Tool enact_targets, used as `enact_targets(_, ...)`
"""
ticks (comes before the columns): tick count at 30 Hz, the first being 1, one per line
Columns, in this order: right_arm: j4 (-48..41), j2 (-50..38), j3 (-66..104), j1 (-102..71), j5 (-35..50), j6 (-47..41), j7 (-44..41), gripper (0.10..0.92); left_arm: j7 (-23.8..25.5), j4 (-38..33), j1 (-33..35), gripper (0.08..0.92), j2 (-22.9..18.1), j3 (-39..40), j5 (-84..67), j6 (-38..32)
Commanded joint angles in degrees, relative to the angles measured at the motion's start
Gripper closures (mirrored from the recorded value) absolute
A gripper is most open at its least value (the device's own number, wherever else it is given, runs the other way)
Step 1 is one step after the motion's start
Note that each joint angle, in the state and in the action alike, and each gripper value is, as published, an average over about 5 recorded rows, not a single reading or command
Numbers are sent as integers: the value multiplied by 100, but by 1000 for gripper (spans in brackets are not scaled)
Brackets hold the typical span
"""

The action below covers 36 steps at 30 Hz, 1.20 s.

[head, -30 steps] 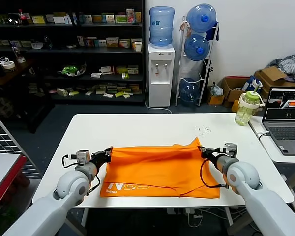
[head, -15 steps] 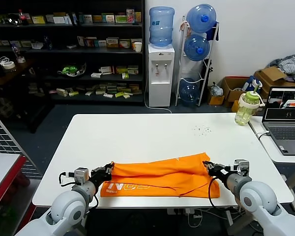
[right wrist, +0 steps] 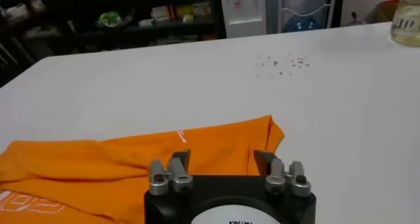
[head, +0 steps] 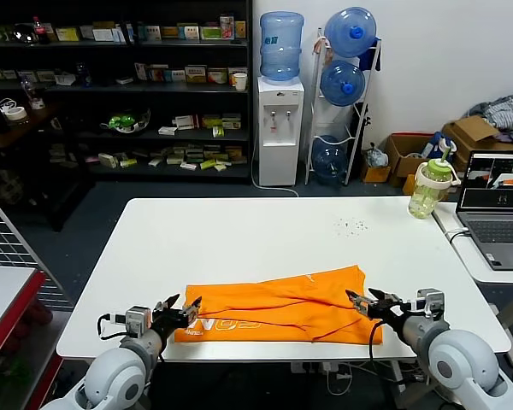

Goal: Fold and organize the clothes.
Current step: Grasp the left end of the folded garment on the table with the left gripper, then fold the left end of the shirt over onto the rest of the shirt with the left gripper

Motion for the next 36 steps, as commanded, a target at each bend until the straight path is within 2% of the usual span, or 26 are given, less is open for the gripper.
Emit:
enact_targets(1,185,17,295,-405,-18,-11,-9,248,53,453,172,279,-298,-5,248,-68)
enact_targets(6,244,52,323,-418,-13,-14,15,205,56,664,149,186,-346,63,287,-133)
enact_targets(11,301,68,355,-457,-7,-20,31,203,28,755,127,199,-370,108,342,-223)
enact_targets(29,309,161,419,-503,-38,14,38,203,-335,259,206,701,-421,36,-117,-249)
enact_targets(32,296,175,418,-493,-58,31,36,203,-399,78,195,787,-262,-52,-240,-241)
enact_targets(36,279,190,408,-452,-66,45,31,203,-417,-148,200,866,262,-283,-442,-220)
